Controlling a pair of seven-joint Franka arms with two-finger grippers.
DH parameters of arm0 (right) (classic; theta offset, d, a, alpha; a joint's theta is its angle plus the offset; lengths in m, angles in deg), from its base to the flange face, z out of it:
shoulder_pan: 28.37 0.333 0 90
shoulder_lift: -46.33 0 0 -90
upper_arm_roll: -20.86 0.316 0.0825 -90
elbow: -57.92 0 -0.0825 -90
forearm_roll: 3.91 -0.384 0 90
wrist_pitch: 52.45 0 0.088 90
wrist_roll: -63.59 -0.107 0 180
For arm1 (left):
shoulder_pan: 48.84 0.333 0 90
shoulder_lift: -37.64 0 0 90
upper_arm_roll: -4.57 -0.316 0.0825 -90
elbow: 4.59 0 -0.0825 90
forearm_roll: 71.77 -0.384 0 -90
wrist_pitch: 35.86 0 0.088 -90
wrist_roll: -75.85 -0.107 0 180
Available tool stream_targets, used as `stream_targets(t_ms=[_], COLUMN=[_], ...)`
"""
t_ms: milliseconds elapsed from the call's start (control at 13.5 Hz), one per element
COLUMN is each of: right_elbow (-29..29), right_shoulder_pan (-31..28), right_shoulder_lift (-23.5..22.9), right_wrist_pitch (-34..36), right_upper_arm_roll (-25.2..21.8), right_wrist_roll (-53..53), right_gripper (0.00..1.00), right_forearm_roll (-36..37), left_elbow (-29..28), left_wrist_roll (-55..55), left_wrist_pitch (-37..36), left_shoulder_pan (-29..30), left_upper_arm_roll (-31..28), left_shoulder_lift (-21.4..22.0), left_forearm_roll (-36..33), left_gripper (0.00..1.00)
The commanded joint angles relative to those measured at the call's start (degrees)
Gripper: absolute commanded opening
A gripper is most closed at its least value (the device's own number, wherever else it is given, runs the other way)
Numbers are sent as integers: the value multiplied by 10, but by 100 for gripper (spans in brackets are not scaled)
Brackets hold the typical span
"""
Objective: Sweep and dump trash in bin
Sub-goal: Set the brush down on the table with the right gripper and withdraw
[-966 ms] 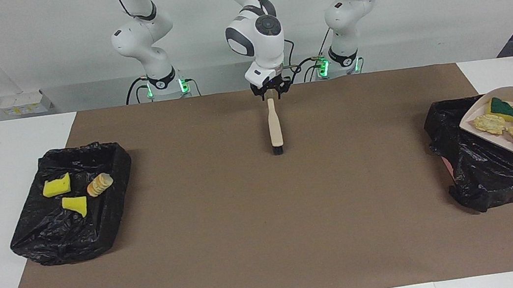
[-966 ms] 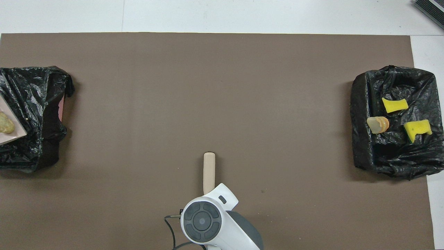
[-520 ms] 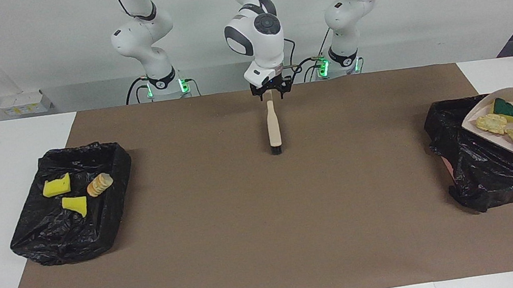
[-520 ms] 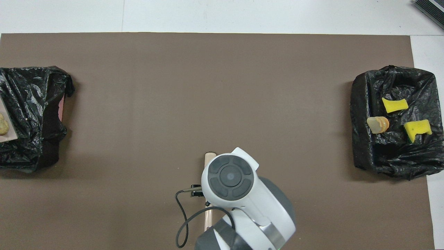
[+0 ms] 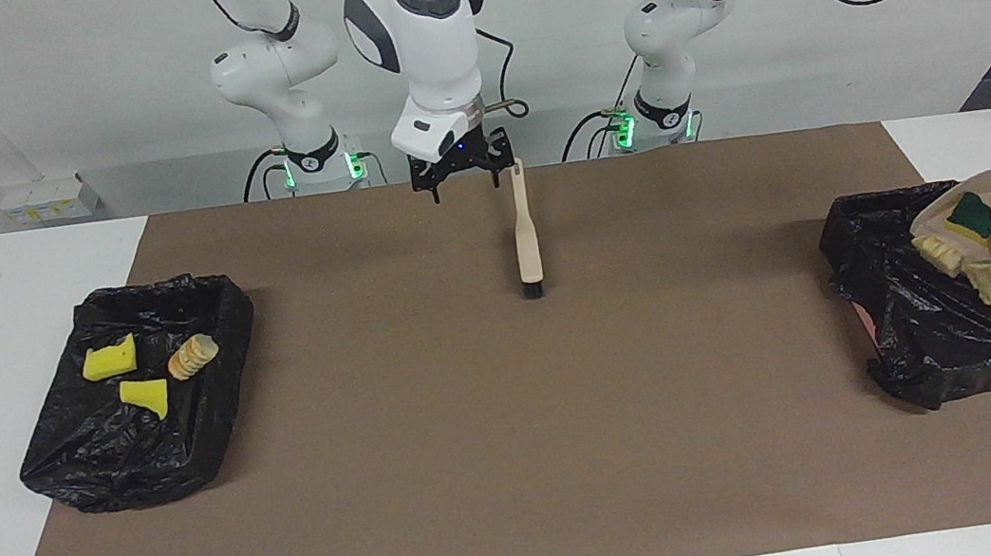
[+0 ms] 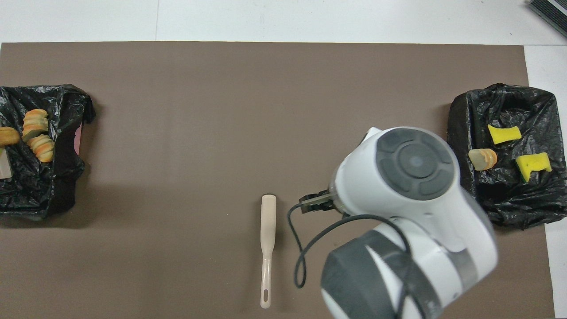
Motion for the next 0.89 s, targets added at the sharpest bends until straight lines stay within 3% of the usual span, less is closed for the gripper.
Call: stream_targets(t_ms=[0, 297, 669, 817], right_elbow=[-7, -54, -58, -103], right_shoulder_pan=[-39, -76, -118, -127], right_shoulder_lift=[18, 23, 24, 14], right_wrist_pitch=[26, 83, 106, 158], right_upper_arm_roll=[-29, -82, -166, -185], right_wrist_roll=[109, 188, 328, 327], right_gripper=[100, 100, 100, 100], right_forearm_roll=[3, 20, 27, 26], left_elbow=[31, 45, 62, 66], left_wrist_roll=[-13, -14, -16, -16], left_wrist_pitch=[3, 0, 42, 58], left_shoulder_pan=[-12, -23, -28, -30], left_upper_arm_roll=[-7, -9, -8, -7], left_shoulder_lift=[-20, -22, -22, -29], left_forearm_roll=[-18, -41, -66, -93], left_gripper=[0, 0, 0, 0])
